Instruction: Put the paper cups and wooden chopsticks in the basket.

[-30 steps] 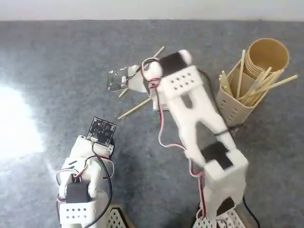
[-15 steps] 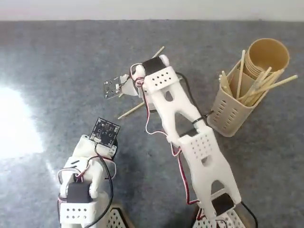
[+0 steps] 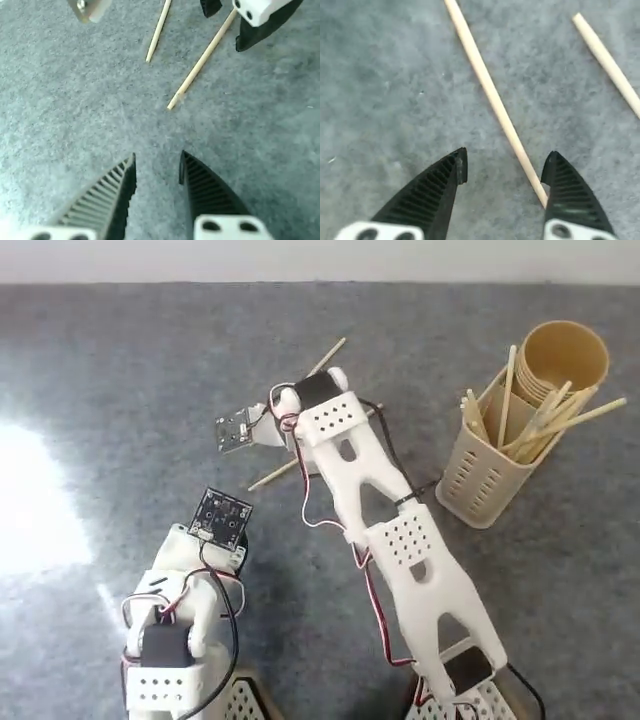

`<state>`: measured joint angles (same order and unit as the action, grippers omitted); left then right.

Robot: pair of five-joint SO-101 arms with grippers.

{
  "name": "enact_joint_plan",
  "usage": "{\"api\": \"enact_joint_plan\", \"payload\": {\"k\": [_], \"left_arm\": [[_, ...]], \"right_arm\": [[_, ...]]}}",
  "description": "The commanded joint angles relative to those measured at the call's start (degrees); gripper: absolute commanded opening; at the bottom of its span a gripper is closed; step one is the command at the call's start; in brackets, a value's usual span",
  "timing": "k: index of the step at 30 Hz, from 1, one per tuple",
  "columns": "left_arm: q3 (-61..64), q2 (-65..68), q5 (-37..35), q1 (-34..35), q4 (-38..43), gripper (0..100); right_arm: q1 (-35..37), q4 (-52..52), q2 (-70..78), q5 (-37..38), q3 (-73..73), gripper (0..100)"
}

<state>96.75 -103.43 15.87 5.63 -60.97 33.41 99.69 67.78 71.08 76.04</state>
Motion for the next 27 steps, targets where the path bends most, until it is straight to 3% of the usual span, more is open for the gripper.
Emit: {"api": "enact_joint_plan", "payload": {"k": [1, 5, 12, 21, 24, 27], "left_arm": [[-0.3, -0.6, -0.4, -0.4, -0.1, 13], [-0.3, -0.6, -0.4, -0.4, -0.1, 13], [-0.3, -0.6, -0.4, -0.4, -0.1, 13], [-0.3, -0.6, -0.4, -0.4, -0.1, 13], [-0.3, -0.6, -0.4, -0.4, -0.1, 13], [-0.3, -0.6, -0.4, -0.4, -0.1, 13]], "right_arm": [[-1.0, -1.6, -0.5, 0.8, 2.3, 25.6], [-1.0, -4.4, 1.1, 0.8, -0.8, 24.9], [-0.9, -2.9, 2.9, 0.8, -1.9, 11.0], [-1.6, -2.0, 2.9, -1.1, -1.5, 9.6], [-1.5, -2.0, 2.2, -1.1, -1.4, 0.6], [-1.5, -0.5, 1.5, -1.8, 1.1, 1.0]]}}
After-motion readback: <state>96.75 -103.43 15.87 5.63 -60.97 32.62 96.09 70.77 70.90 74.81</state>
